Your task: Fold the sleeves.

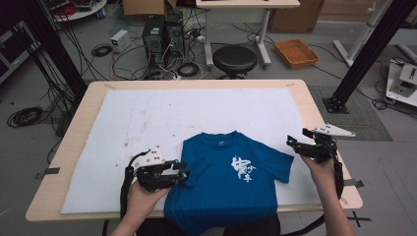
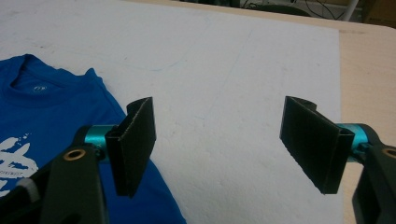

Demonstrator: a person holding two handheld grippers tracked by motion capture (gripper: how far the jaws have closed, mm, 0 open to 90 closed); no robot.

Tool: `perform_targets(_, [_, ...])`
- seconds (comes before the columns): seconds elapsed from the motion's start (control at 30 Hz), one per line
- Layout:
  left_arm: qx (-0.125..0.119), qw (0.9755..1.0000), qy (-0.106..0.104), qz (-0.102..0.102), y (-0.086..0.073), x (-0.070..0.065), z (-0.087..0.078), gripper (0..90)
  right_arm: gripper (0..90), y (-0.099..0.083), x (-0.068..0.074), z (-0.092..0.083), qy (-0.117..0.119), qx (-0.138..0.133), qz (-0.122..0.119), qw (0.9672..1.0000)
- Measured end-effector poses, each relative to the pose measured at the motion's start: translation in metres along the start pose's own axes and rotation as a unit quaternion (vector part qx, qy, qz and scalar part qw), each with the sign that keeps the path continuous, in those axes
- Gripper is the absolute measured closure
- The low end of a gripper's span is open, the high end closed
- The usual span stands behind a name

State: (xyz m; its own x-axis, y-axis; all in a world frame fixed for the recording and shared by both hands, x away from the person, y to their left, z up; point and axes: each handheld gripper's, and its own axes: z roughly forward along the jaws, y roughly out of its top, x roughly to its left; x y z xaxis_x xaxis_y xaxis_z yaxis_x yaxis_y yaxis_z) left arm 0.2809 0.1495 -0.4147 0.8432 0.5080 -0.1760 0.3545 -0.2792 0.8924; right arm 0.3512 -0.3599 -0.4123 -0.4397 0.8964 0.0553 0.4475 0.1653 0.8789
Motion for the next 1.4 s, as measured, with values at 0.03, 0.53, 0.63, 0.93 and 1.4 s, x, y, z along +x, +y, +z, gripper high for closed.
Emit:
perform_targets(0.03, [-0.008, 0.9999, 0.010, -0.007, 0.001, 0.004, -0.003, 62.2, 26.8, 0.000, 0.000, 0.000, 0.000, 0.002, 0.000, 1.0000])
perform_targets(0.53, [0.064, 0.9953, 0.049, -0.055, 0.008, 0.023, 0.031, 61.1, 31.3, -0.004, -0.004, 0.002, -0.001, 0.017, 0.015, 0.9998])
perform_targets(0.63, [0.075, 0.9948, 0.043, -0.054, 0.008, 0.019, 0.037, 60.8, 31.3, -0.004, -0.004, 0.003, 0.000, 0.020, 0.014, 0.9997])
perform_targets(0.93, [0.134, 0.9903, 0.025, -0.029, 0.000, 0.009, 0.053, 81.6, 31.3, -0.005, -0.005, 0.003, 0.002, 0.018, 0.012, 0.9998])
perform_targets(1.4, [0.109, 0.9880, -0.109, 0.014, -0.002, 0.002, 0.043, 66.2, 31.3, -0.005, -0.005, 0.002, 0.000, 0.019, 0.013, 0.9997])
